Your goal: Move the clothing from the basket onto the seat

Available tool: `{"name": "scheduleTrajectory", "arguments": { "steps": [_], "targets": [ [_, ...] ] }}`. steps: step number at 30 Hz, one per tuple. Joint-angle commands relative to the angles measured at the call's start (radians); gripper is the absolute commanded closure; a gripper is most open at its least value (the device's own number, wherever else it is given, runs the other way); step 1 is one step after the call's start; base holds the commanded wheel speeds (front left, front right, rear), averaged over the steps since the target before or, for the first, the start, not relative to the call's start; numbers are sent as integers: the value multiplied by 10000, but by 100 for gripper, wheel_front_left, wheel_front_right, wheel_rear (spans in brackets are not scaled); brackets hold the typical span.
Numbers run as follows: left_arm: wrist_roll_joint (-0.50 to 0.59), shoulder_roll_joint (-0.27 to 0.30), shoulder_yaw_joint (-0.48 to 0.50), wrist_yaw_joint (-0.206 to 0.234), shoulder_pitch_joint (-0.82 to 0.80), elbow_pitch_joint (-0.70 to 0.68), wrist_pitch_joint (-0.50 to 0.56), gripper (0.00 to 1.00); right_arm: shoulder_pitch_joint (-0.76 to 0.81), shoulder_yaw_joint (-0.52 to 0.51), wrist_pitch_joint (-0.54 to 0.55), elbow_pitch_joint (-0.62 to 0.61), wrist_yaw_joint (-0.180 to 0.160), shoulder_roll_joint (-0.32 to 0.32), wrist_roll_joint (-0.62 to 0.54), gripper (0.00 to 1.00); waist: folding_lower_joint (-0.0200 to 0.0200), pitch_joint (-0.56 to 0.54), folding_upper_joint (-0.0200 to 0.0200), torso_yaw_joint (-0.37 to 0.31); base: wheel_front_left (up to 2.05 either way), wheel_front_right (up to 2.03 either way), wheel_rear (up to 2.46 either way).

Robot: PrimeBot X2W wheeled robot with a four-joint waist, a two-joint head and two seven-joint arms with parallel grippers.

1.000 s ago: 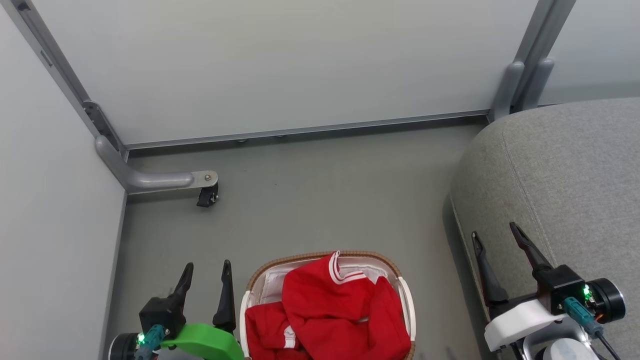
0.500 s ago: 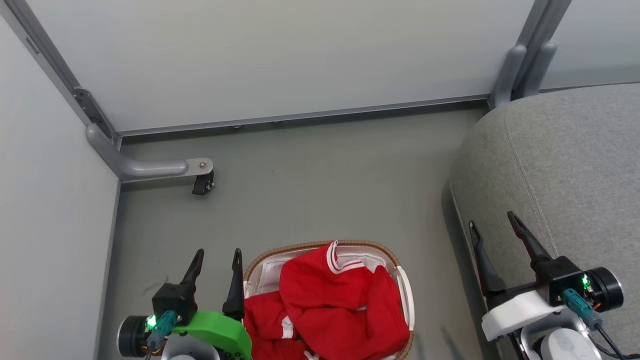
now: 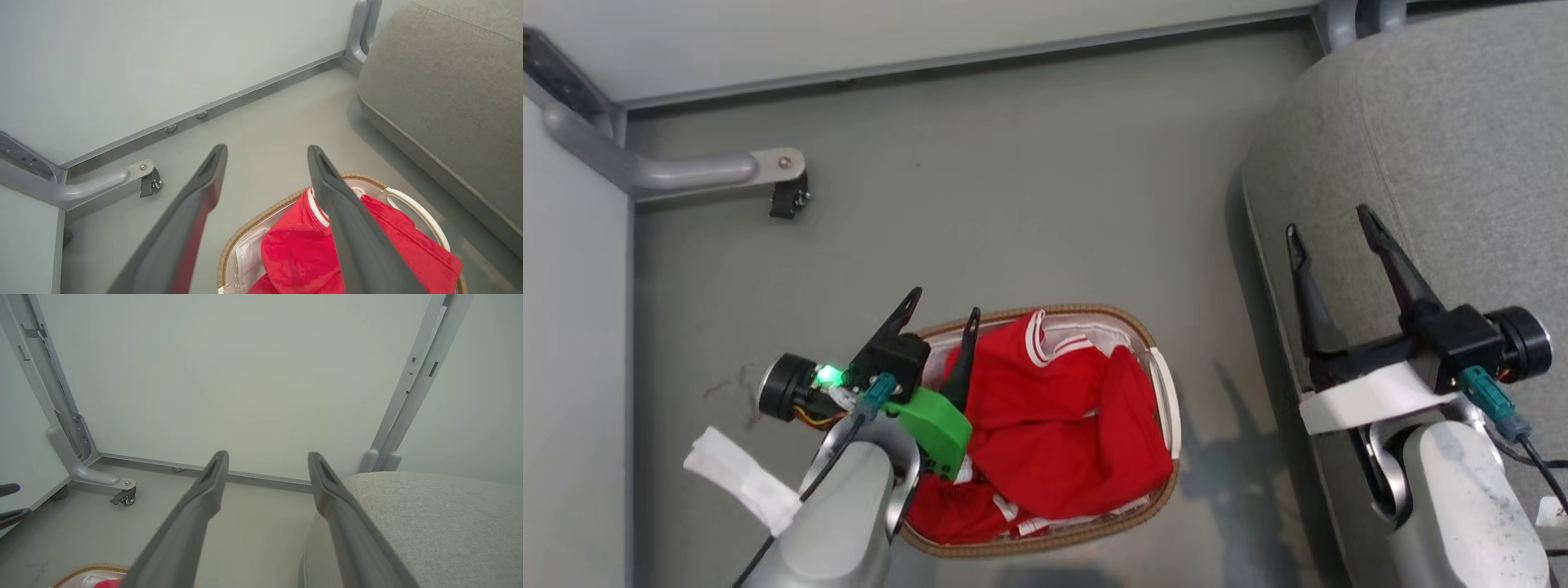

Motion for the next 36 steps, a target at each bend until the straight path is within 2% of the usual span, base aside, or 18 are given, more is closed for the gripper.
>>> {"name": "scheduleTrajectory", "arguments": {
  "steps": [1,11,23,31,36],
  "targets": [
    [210,106,-167,-77,-516,427,-7,0,-344,-21,-18,-106,-6,-39,79,0,0,1736,0,-794,0,0,0],
    [795,113,-1352,-293,-2964,3518,96,0,-1382,-103,-18,-420,-8,-32,592,0,0,3586,0,-1728,0,0,0],
    [823,132,-1942,-324,-4371,5342,263,0,-1755,182,-18,-493,-8,-33,1209,0,0,4678,0,-2424,0,0,0],
    [792,293,-1978,281,-4883,5789,499,0,-1871,294,-18,-525,-8,-32,1406,0,0,4964,0,-2596,0,0,0],
    [670,339,-1976,434,-4898,5955,968,0,-1893,329,-18,-524,-8,-33,1477,0,0,5067,0,-2615,0,0,0]
  ]
}}
